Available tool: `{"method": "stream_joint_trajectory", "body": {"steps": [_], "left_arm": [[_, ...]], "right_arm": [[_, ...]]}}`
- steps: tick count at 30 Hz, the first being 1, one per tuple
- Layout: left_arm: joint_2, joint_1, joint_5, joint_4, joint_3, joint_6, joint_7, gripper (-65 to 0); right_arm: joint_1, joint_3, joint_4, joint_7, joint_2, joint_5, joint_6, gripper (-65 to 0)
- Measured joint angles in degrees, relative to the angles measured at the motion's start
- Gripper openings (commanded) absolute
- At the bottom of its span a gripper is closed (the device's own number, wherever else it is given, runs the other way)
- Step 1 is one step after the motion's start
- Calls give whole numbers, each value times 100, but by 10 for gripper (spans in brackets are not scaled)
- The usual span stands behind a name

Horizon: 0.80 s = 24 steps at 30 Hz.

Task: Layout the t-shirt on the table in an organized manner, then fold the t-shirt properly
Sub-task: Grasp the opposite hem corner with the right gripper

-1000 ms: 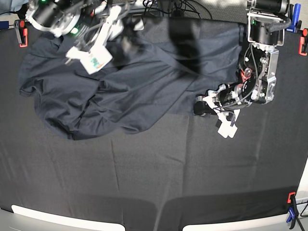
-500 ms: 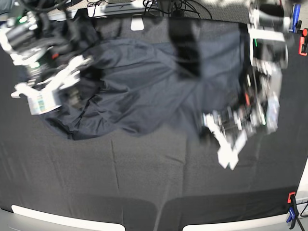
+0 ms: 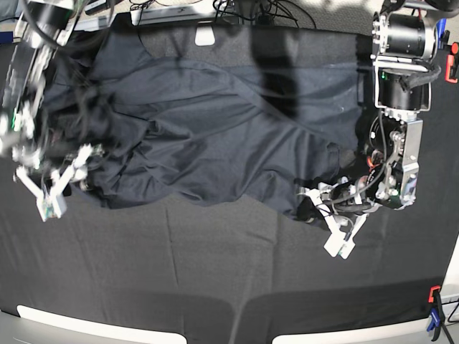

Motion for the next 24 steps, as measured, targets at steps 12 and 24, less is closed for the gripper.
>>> {"method": "stream_joint_trajectory", "body": {"steps": [12,24], "left_arm": [[-2,-2,0,0,0,-4,-2,-650],[0,0,0,0,0,-2,-2,-650]], "right_arm": [[1768,-1928,-2632,389,293,-588,33,-364],[2505,-2868,-4089,772,299,-1021,61,-364]]}}
